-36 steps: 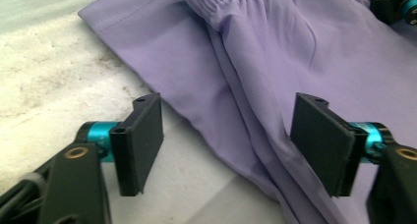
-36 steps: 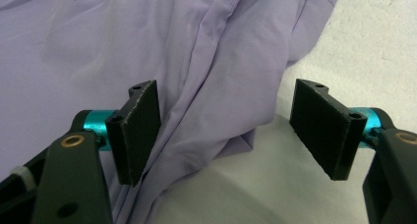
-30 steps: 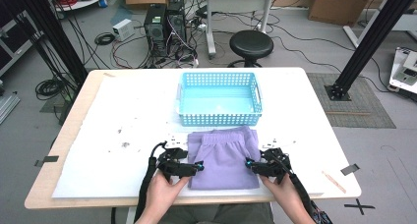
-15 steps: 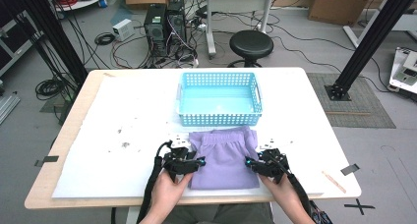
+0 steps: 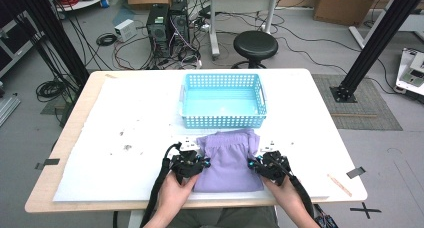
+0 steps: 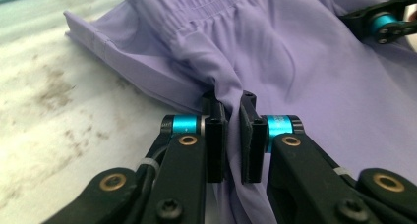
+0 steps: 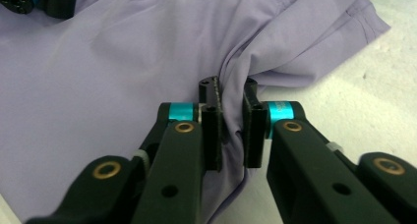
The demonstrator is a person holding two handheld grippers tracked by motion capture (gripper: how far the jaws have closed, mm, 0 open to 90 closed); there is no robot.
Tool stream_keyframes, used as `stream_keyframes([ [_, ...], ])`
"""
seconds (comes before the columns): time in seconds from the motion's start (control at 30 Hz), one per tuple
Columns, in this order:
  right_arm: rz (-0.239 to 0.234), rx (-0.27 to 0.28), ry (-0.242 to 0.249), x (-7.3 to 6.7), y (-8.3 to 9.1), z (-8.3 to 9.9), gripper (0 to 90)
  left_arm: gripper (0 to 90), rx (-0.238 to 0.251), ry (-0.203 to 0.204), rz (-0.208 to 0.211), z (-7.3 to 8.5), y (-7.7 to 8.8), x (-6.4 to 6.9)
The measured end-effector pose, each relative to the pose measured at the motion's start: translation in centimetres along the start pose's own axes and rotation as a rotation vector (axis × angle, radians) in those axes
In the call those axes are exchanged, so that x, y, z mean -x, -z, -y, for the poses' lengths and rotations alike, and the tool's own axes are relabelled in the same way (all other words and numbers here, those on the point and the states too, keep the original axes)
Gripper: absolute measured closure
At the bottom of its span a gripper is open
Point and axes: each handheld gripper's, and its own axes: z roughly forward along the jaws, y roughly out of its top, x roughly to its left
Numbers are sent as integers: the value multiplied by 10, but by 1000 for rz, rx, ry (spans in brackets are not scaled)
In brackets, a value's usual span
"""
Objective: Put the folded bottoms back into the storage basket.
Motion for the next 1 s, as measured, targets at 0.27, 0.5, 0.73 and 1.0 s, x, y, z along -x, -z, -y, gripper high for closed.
stream_keyframes([
  [0.27, -60, 41, 1, 3, 8, -3, 862, 848, 44, -12, 52, -2, 4, -3],
  [0.5, -70, 97, 9, 2, 20, -7, 863, 850, 99, -35, 78, -9, 20, 1],
  [0.73, -67, 149, 19, -1, 37, -14, 863, 851, 132, -39, 93, -15, 31, 0],
  [1.0, -77, 211, 41, -6, 56, -36, 863, 852, 185, -54, 101, -37, 59, 0],
])
